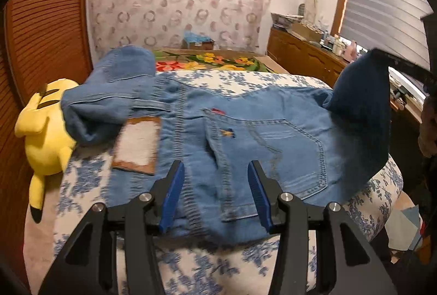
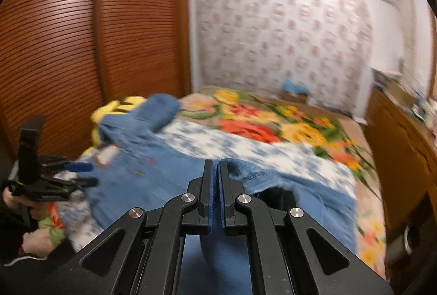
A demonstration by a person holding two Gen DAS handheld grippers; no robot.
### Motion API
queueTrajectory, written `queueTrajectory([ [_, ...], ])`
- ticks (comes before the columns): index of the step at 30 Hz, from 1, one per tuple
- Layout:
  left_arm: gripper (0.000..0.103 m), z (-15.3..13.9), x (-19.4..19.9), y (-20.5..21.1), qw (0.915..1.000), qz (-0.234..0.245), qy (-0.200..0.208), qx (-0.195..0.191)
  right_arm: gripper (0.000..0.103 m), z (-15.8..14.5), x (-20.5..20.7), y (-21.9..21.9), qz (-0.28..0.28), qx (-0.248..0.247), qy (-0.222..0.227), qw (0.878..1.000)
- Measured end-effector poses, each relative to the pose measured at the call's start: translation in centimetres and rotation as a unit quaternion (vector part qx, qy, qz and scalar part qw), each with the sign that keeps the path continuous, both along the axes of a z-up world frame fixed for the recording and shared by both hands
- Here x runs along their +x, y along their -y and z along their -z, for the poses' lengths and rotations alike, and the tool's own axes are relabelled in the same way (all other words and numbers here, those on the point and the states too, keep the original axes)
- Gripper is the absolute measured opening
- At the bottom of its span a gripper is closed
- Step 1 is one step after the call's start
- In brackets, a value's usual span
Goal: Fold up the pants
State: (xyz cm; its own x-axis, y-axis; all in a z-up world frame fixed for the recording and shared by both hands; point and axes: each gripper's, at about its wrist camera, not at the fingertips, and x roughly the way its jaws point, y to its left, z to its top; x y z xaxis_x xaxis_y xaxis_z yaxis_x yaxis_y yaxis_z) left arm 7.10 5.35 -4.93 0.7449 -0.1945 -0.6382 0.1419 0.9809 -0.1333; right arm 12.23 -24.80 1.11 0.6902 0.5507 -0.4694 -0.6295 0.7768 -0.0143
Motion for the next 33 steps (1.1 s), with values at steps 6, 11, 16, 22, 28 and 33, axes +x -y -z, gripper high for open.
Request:
queueTrajectory([
  [6, 0.047, -0.1, -0.6, -1.2, 1.0, -0.007, 0.002, 0.0, 0.003, -0.1, -0.6, -5.8, -0.037, -0.025, 0.006, 0.999],
  [11, 0.047, -0.1, -0.4, -0.9, 1.0, 0.002, 0.004, -0.001, 0.027, 1.7, 1.0, -5.0, -0.015, -0.031, -0.019, 0.999],
  [16, 0.047, 0.1, 0.3, 0.8, 0.9998, 0.021, 0.002, -0.004, 0.041, 3.5, 1.8, -2.1, 0.026, -0.044, -0.033, 0.998],
  [22, 0.047, 0.5, 1.7, 4.1, 0.9983, 0.059, -0.002, -0.005, 0.045, 6.6, 3.3, 1.1, 0.062, -0.056, -0.068, 0.994],
  [28, 0.047, 0.5, 2.7, 7.3, 0.9957, 0.092, -0.013, -0.002, 0.051, 9.7, 4.9, 3.0, 0.081, -0.068, -0.102, 0.989],
  [33, 0.047, 1.1, 3.4, 8.9, 0.9934, 0.111, -0.027, -0.003, 0.051, 11.6, 6.2, 3.6, 0.084, -0.061, -0.13, 0.986],
])
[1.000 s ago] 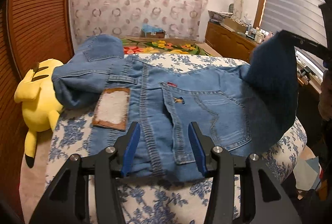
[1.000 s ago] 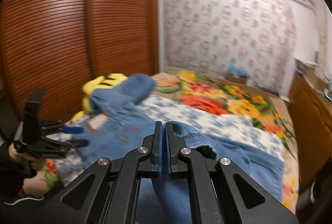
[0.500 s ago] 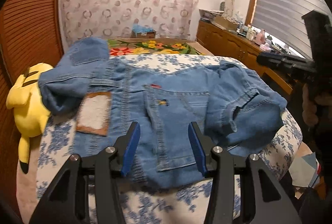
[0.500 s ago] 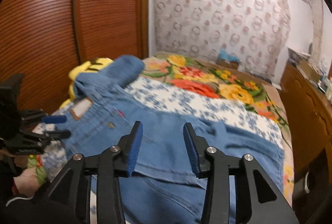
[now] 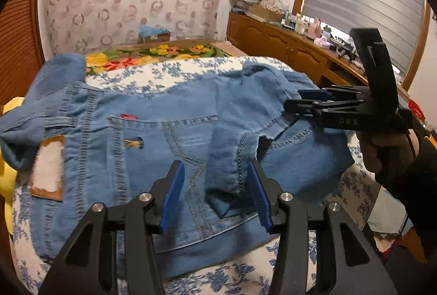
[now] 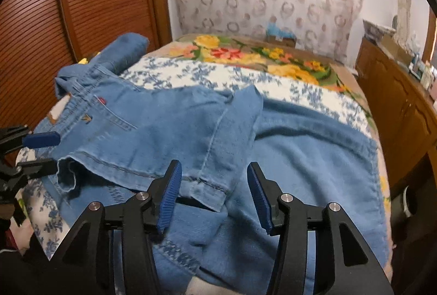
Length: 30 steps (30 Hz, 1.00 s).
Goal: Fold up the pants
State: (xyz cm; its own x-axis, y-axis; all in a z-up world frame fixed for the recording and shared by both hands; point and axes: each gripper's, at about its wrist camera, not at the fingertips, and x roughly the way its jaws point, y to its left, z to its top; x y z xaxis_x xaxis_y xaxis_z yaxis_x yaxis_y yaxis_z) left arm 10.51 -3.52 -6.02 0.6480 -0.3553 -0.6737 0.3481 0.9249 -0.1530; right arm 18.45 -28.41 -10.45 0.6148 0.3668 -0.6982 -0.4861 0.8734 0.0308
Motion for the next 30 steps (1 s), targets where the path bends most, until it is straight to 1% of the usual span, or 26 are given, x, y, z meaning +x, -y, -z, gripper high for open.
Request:
queueTrajectory([
  [3, 0.047, 0.4, 0.3, 0.6, 1.0, 0.002, -0.008, 0.001, 0.051, 0.4, 0.4, 0.1, -0.001, 0.011, -0.012, 1.0],
  [7, 0.047, -0.2, -0.3, 0.4, 0.9997, 0.005, -0.001, -0.023, 0.051, 0.5, 0.4, 0.0, -0.006, 0.011, -0.013, 1.0],
  [9, 0.047, -0.5, -0.5, 0.5, 0.9996, 0.008, 0.003, -0.027, 0.05, 0.6, 0.4, -0.2, -0.008, 0.007, -0.013, 1.0],
  [11, 0.047, -0.7, -0.5, 0.7, 0.9997, 0.012, 0.005, -0.022, 0.044, 0.6, 0.3, -0.4, -0.012, 0.006, -0.013, 1.0],
  [13, 0.047, -0.3, -0.1, 1.2, 0.9999, 0.009, 0.001, -0.01, 0.041, 0.6, 0.2, -0.3, -0.014, 0.006, -0.013, 1.0],
  [14, 0.047, 0.0, 0.3, 1.3, 1.0, 0.007, -0.004, -0.005, 0.037, 0.6, 0.3, -0.4, -0.015, 0.007, -0.014, 1.0],
  [17, 0.047, 1.4, 1.5, 1.5, 0.9998, -0.001, -0.018, 0.006, 0.013, 0.4, 0.2, -0.6, -0.022, 0.012, -0.01, 1.0],
  [18, 0.045, 1.5, 1.6, 1.5, 0.9999, -0.002, -0.016, 0.002, 0.009, 0.1, 0.1, -0.6, -0.026, 0.014, -0.006, 1.0],
  [19, 0.036, 1.6, 1.6, 1.3, 0.9999, 0.001, -0.011, -0.007, 0.007, -0.3, 0.0, -0.6, -0.031, 0.019, 0.0, 0.999],
  [20, 0.028, 1.5, 1.5, 1.2, 0.9999, 0.003, -0.007, -0.013, 0.005, -0.7, -0.2, -0.6, -0.034, 0.021, 0.006, 0.999],
  [22, 0.018, 1.1, 1.1, 0.9, 0.9998, 0.001, 0.002, -0.021, 0.004, -1.9, -0.4, -0.8, -0.038, 0.028, 0.023, 0.999],
  [25, 0.014, 0.0, 0.3, 0.7, 0.9996, 0.004, 0.022, -0.018, 0.003, -3.9, -0.5, -1.3, -0.047, 0.038, 0.043, 0.997],
  [30, 0.012, -2.4, -1.4, -0.9, 0.9982, -0.01, 0.052, -0.027, 0.003, -7.1, -0.1, -3.5, -0.068, 0.049, 0.069, 0.994],
])
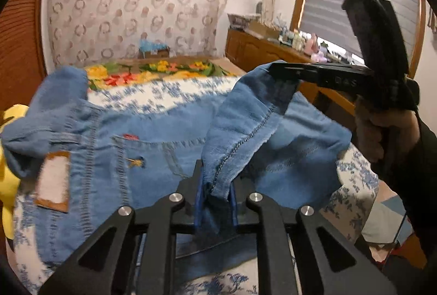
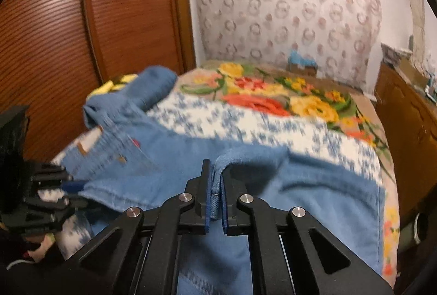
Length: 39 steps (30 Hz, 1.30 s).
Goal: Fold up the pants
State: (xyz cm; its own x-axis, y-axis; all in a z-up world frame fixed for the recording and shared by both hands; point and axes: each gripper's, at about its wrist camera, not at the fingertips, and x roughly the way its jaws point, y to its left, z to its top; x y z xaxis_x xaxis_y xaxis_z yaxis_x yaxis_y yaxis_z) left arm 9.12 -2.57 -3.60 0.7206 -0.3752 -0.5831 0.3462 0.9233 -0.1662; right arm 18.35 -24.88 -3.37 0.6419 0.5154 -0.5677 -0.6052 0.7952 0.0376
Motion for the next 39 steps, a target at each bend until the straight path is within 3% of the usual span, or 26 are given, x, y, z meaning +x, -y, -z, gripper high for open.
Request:
queueTrajectory([
  [7, 0.012, -2.5, -2.5, -4.4, 0.9989, -0.032, 0.024, -0.024, 0.003, -3.3, -0.1, -5.6, -0.045, 0.007, 0.03, 0.999],
  [13, 0.012, -1.8, -3.8, -8.0, 0.997, -0.068, 0.017, -0.032, 0.003, -4.3, 0.2, -11.5, -0.085, 0.009, 0.032, 0.996],
  [23, 0.014, 1.4, -4.3, -11.4, 0.9941, -0.1, -0.017, -0.039, 0.003, -1.6, 1.4, -20.8, -0.122, -0.036, 0.019, 0.992],
  [27, 0.016, 3.3, -3.3, -12.5, 0.9913, -0.11, -0.052, -0.05, 0.003, -0.1, 3.0, -23.1, -0.114, -0.055, 0.004, 0.992],
  [31, 0.017, 4.1, -3.4, -13.3, 0.9898, -0.12, -0.055, -0.056, 0.003, 1.2, 4.3, -24.7, -0.109, -0.059, -0.016, 0.992],
  [39, 0.017, 3.6, -3.5, -14.7, 0.987, -0.148, -0.048, -0.041, 0.005, 1.8, 4.7, -26.8, -0.093, -0.072, -0.004, 0.993],
])
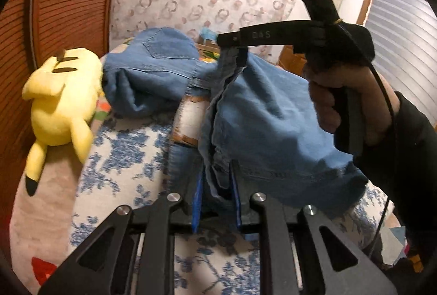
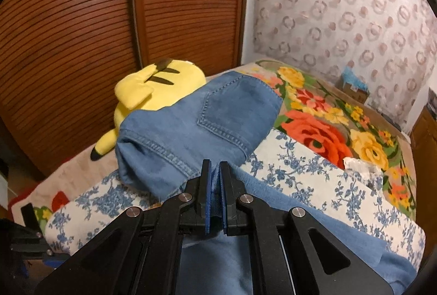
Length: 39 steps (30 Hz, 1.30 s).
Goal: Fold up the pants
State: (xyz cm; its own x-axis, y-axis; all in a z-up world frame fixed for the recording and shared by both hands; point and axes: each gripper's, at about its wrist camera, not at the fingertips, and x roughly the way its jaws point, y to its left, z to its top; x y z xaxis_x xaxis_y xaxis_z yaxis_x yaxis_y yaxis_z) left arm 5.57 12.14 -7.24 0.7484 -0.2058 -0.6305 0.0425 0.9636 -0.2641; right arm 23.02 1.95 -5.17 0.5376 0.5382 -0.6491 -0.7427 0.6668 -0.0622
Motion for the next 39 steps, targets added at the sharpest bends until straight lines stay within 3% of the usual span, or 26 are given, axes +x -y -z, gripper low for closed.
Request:
queueTrajectory([
  [1, 0.017, -0.1, 0.0, -0.2, 1.0, -0.005, 0.001, 0.002, 0.008, -0.2, -0.2, 0.0, 0.004, 0.003, 0.005, 1.0],
  [3, 0.017, -0.3, 0.0, -0.5, 1.0, -0.008, 0.0, 0.0, 0.032, -1.1, -0.3, 0.6, 0.005, 0.018, 0.013, 1.0],
  [5, 0.017, -0.4, 0.1, -0.6, 0.9999, -0.01, 0.0, 0.003, 0.041, -2.1, -0.6, 1.6, 0.009, 0.029, 0.023, 0.999],
  [12, 0.021, -1.2, -0.2, 0.7, 0.9998, -0.002, 0.007, 0.016, 0.043, -2.9, -2.3, 7.2, 0.015, 0.027, 0.025, 0.999],
  [17, 0.041, -2.4, -0.3, 2.7, 0.999, 0.012, 0.026, 0.033, 0.044, -2.1, -4.4, 12.9, 0.04, 0.022, 0.019, 0.999],
  [22, 0.046, -3.0, 0.5, 5.3, 0.9977, 0.042, 0.031, 0.044, 0.044, -0.9, -7.2, 19.3, 0.066, 0.026, 0.013, 0.997],
  [29, 0.047, -2.5, 1.5, 10.3, 0.9952, 0.08, 0.021, 0.053, 0.044, 1.4, -10.0, 25.8, 0.107, 0.023, 0.002, 0.994],
  [39, 0.047, -1.8, 2.7, 15.3, 0.99, 0.121, 0.005, 0.072, 0.044, 3.1, -11.7, 31.2, 0.164, 0.033, 0.0, 0.986],
])
